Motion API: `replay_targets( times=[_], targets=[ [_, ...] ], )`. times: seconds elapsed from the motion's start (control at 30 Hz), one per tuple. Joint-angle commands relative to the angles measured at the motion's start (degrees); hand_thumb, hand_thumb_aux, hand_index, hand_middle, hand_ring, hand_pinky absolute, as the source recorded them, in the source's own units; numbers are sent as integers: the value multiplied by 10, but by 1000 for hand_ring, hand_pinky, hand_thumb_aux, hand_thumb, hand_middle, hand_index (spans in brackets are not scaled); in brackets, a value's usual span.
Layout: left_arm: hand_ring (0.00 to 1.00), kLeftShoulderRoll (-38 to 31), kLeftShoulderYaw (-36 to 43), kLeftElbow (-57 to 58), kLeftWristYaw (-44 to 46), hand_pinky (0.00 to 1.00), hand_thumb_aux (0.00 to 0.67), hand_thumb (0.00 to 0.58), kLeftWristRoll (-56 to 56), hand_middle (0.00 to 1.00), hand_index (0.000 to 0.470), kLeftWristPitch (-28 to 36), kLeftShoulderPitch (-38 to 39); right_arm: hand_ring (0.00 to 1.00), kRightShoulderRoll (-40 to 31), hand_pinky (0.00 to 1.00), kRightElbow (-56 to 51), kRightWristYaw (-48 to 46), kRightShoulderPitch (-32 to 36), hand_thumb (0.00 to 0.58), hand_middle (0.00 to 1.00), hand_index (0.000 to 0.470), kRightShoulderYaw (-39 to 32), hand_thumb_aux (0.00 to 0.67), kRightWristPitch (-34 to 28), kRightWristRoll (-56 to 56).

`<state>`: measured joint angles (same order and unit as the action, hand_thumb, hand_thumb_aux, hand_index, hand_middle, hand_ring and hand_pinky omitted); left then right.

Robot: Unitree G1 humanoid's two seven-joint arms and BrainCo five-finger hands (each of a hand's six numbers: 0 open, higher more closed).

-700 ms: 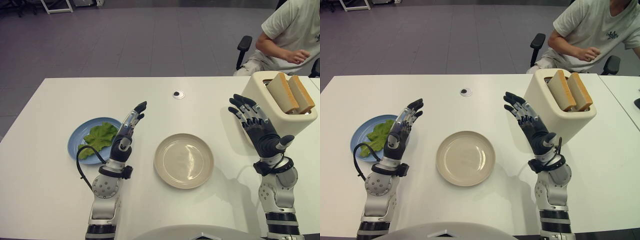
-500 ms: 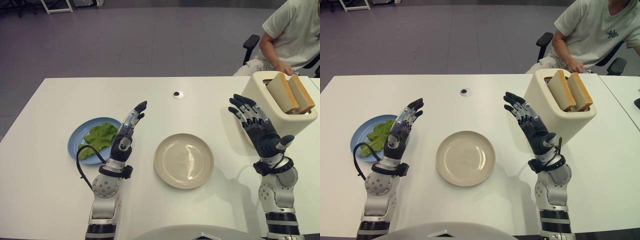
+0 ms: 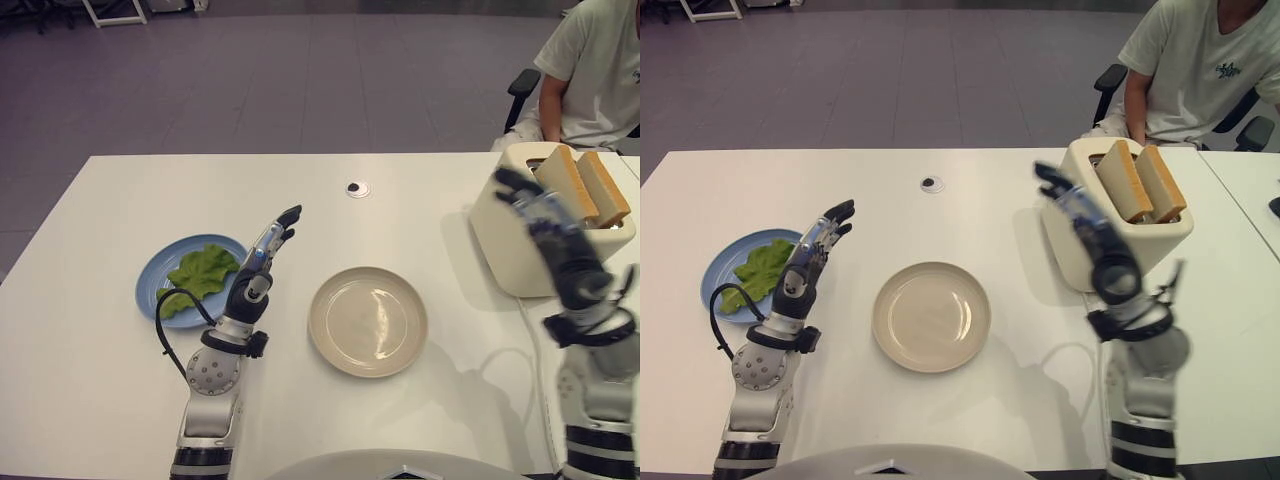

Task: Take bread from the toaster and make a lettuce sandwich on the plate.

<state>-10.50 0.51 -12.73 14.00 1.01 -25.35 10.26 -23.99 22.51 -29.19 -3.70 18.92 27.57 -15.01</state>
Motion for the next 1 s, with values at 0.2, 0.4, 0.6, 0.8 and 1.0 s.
replay_targets(
  times=[0.2, 0.4, 0.6, 0.8, 1.0],
  targets=[
    [0, 1, 4, 10, -6, 0, 0, 0, -9, 0, 0, 1, -5, 0, -122, 0, -180, 175, 49, 0, 0, 0, 151, 0, -117, 216],
    [0, 0, 5, 12, -6, 0, 0, 0, -8, 0, 0, 0, -6, 0, -152, 0, -333, 214, 62, 331, 0, 162, 96, 231, -100, 276],
    [0, -1, 7, 11, -6, 0, 0, 0, -9, 0, 0, -1, -5, 0, -164, 0, -406, 237, 79, 454, 0, 251, 58, 357, -79, 283],
    [0, -2, 5, 9, -7, 0, 0, 0, -11, 0, 0, -1, -2, 0, -175, 0, -455, 264, 93, 379, 0, 194, 35, 276, -67, 289],
    [0, -4, 3, 9, -8, 0, 0, 0, -11, 0, 0, -1, 0, 0, -174, 0, -453, 273, 100, 445, 0, 243, 15, 347, -62, 286]
  ],
)
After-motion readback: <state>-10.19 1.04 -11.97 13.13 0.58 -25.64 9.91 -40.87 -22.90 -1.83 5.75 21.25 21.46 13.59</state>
